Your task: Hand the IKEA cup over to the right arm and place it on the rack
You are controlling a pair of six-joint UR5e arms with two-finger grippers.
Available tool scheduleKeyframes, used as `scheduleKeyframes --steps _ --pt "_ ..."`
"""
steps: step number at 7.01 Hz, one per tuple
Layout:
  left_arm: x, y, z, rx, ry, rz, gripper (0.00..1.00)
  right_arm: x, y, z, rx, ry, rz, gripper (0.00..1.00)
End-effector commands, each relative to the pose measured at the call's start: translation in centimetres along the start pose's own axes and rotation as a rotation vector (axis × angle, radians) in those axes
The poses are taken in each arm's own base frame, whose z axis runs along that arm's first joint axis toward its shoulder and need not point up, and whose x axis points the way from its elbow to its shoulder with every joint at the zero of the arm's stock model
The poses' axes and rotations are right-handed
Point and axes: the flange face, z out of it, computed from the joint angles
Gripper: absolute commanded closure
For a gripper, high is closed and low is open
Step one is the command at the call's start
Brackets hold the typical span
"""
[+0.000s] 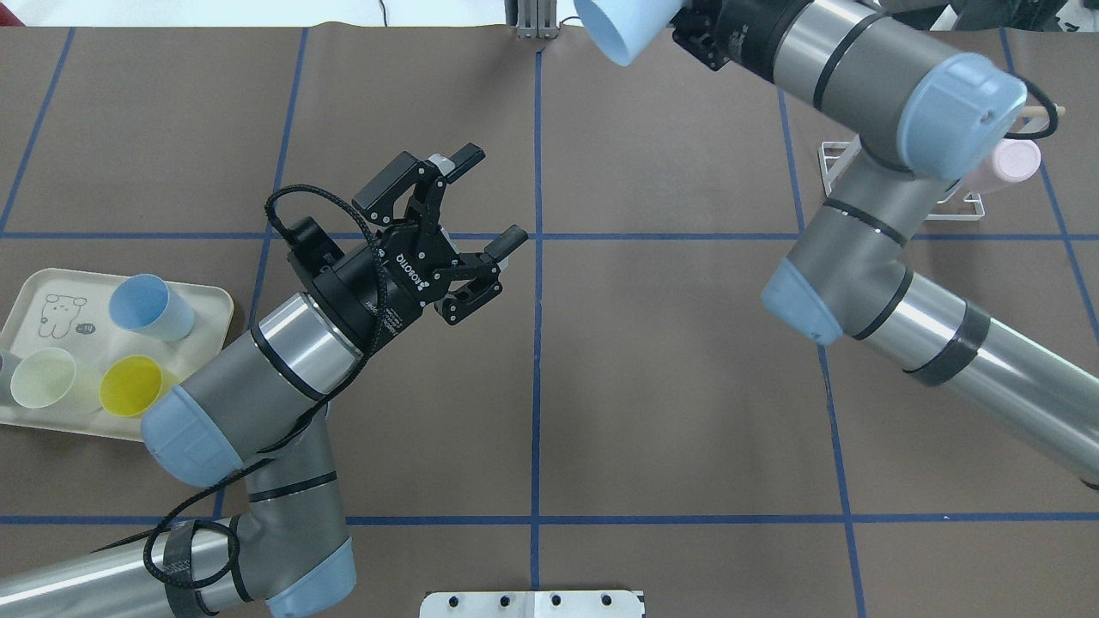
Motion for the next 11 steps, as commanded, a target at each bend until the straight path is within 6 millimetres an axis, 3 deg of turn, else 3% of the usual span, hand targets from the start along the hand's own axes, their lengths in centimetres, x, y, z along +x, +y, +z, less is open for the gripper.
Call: scheduleKeyframes --steps 1,2,4,7,9,11 --pt "0.7 -0.3 0.2 0.006 0.006 0.176 0.01 2.1 -8.3 -0.6 0.098 0.153 -0.221 1.00" --pt "0.7 -1.0 0.7 0.032 -0.017 0.250 0.01 3.4 -11.2 -0.8 0.140 0.273 -0.377 1.00" --pt "-0.1 -1.0 1.9 0.074 -0.129 0.423 0.01 7.5 -17.1 -3.8 0.186 0.472 -0.641 1.00" --pt "-1.0 -1.3 2.6 0.097 -0.205 0.471 0.01 11.6 -28.8 -11.3 0.229 0.701 -0.949 1.00" --pt "-1.5 -1.6 2.5 0.101 -0.215 0.475 0.01 14.8 -30.8 -13.1 0.219 0.755 -0.993 1.00" --pt "-1.7 -1.7 2.4 0.101 -0.221 0.476 0.01 18.6 -32.8 -12.7 0.220 0.731 -1.002 1.00"
